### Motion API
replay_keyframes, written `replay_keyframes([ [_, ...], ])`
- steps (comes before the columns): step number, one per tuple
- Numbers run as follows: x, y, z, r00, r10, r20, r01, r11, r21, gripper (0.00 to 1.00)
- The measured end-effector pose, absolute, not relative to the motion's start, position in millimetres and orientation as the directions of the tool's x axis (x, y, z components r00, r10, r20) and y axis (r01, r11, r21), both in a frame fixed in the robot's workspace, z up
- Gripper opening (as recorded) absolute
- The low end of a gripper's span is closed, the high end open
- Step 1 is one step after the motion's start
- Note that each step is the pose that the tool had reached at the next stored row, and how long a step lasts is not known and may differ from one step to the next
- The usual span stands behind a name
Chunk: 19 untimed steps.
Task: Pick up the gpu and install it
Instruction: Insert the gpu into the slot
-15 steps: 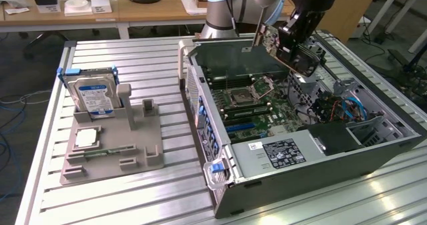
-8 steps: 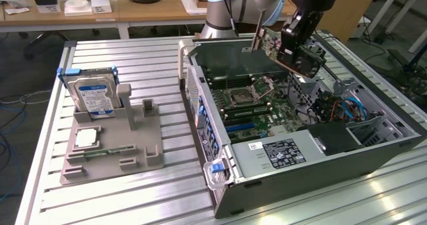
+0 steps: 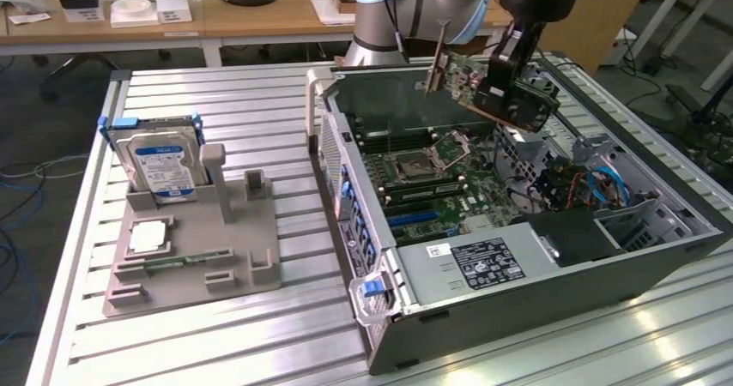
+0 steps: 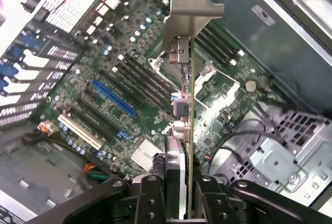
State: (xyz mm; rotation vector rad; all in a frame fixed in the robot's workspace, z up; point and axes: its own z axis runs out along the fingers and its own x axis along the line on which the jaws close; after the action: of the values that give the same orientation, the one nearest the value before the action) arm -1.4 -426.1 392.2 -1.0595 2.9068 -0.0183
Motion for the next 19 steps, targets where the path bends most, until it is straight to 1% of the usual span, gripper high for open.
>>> replay_keyframes([
  [19,-1.3,-426.1,387.1,-0.502,-0.864,-0.041,-0.864,0.503,-0.027,0.28],
])
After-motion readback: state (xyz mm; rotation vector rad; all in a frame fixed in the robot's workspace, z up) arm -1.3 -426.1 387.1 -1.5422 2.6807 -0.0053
